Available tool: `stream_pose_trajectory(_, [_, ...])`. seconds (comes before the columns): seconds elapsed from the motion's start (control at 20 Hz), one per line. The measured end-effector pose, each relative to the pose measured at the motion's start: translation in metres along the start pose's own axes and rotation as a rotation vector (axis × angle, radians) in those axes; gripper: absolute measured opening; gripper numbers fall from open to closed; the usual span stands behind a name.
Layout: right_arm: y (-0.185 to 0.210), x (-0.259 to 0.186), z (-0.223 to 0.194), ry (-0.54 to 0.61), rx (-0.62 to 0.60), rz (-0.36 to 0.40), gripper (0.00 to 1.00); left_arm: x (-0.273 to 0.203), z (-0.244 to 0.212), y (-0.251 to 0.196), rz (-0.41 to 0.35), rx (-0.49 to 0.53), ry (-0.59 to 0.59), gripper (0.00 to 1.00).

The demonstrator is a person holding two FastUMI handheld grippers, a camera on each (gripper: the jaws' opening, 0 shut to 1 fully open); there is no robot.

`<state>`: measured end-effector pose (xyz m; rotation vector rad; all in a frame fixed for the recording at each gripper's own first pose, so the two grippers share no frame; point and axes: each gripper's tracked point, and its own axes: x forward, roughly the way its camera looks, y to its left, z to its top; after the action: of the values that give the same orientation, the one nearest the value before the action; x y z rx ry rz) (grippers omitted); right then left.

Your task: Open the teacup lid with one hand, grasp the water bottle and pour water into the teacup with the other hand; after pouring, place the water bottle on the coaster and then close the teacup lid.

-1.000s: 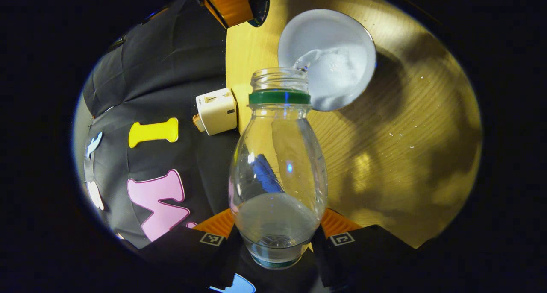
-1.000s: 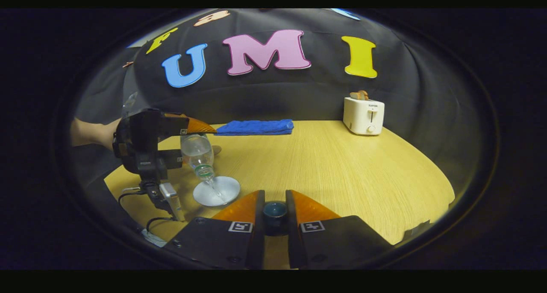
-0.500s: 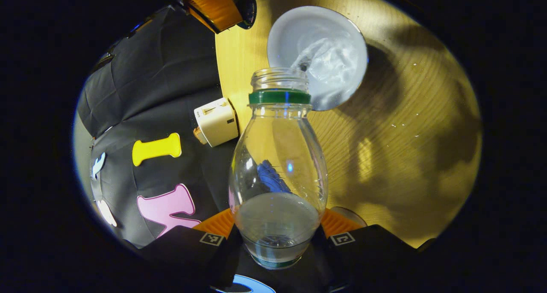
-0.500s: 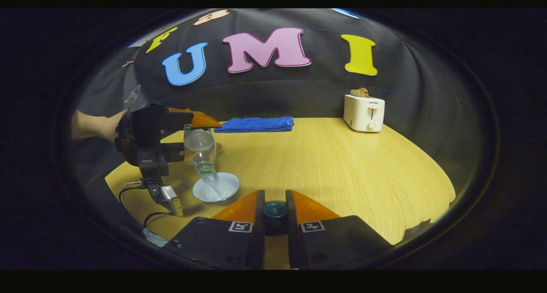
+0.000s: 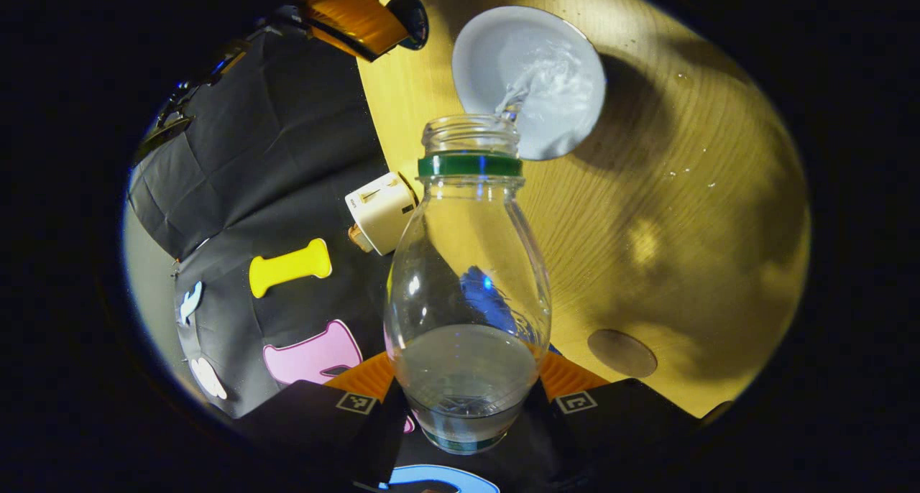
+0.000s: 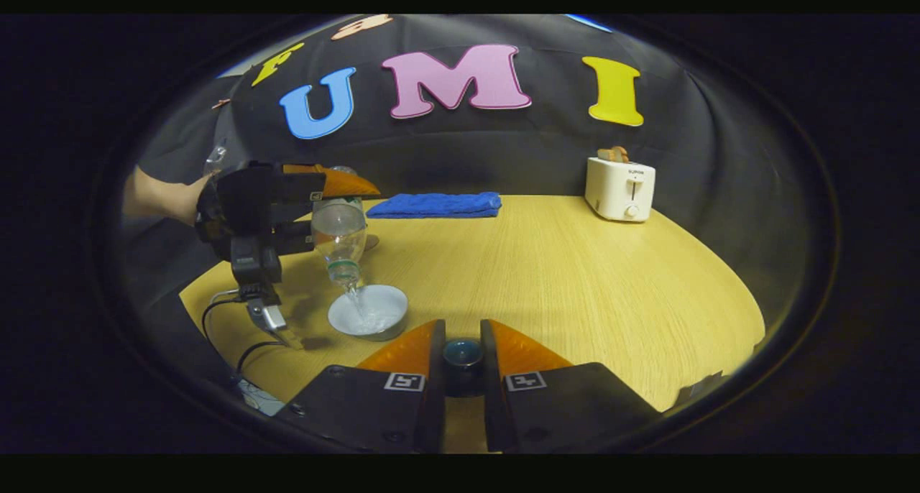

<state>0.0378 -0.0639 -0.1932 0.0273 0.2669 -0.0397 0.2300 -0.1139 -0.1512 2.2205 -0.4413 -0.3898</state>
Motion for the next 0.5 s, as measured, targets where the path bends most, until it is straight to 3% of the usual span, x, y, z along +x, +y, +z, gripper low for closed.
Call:
stream_pose_trajectory(0.3, [0.005, 0.002, 0.004, -0.007, -0.004, 0.012, 0.26, -0.004, 0.000, 0.014, 0.066, 0.020, -0.001, 0.75])
stream_pose_trajectory(0.35, [0.005, 0.002, 0.005, -0.007, -0.004, 0.013, 0.21, -0.003, -0.001, 0.014, 0.070, 0.024, -0.001, 0.75])
stream_pose_trajectory(0.4, [0.005, 0.003, 0.005, -0.006, -0.002, 0.014, 0.26, -0.003, 0.001, 0.015, 0.077, 0.031, 0.000, 0.75])
stream_pose_trajectory(0.45, [0.005, 0.003, 0.005, -0.006, 0.000, 0.014, 0.21, -0.003, 0.000, 0.018, 0.084, 0.037, -0.001, 0.75])
stream_pose_trajectory(0.5, [0.005, 0.002, 0.005, -0.006, 0.001, 0.013, 0.26, -0.003, 0.000, 0.019, 0.090, 0.041, -0.002, 0.75])
